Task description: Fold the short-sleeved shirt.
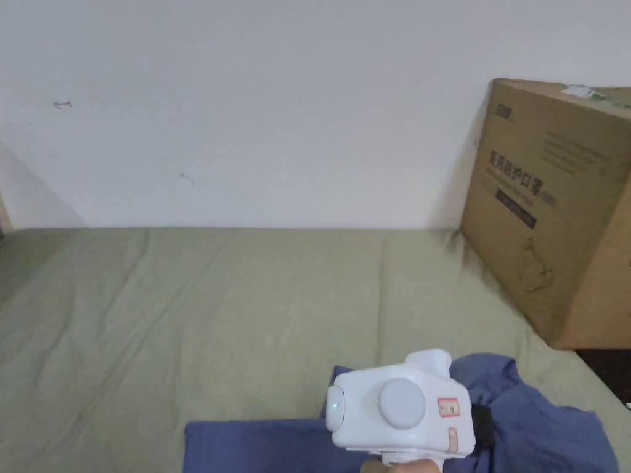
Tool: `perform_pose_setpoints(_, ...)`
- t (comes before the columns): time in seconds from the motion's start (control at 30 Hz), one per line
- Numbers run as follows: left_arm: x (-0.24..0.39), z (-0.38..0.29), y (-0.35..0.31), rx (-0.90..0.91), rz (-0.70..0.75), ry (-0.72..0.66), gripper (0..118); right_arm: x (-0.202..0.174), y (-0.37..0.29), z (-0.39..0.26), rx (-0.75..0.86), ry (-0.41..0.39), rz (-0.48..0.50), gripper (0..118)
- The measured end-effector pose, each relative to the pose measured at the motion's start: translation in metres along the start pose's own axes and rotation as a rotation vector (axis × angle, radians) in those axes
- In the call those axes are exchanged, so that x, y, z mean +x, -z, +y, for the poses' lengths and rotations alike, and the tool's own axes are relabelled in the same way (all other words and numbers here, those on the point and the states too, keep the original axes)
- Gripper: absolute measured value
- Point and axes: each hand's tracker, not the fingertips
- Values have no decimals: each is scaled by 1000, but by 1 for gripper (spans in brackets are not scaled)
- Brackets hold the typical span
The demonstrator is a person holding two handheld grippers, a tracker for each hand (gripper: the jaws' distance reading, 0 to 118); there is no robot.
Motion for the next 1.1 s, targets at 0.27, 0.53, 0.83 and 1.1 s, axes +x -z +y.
perform_pose_setpoints(0.27, -45, -79, 65, -303, 98, -6, 63, 48, 7, -36, -104, 115, -85, 1)
perform_pose_setpoints(0.53, -83, -56, -51, -46, 109, -31, 97, 8, 20, -38, -148, 78, 6, 1)
perform_pose_setpoints(0.83, -189, -108, -165, 80, 417, -230, 0, -66, 34, -39, -170, 24, 194, 1)
perform_pose_setpoints(1.1, -274, -3, -159, 99, 596, -238, 117, -95, 63, -51, -214, -16, 249, 0)
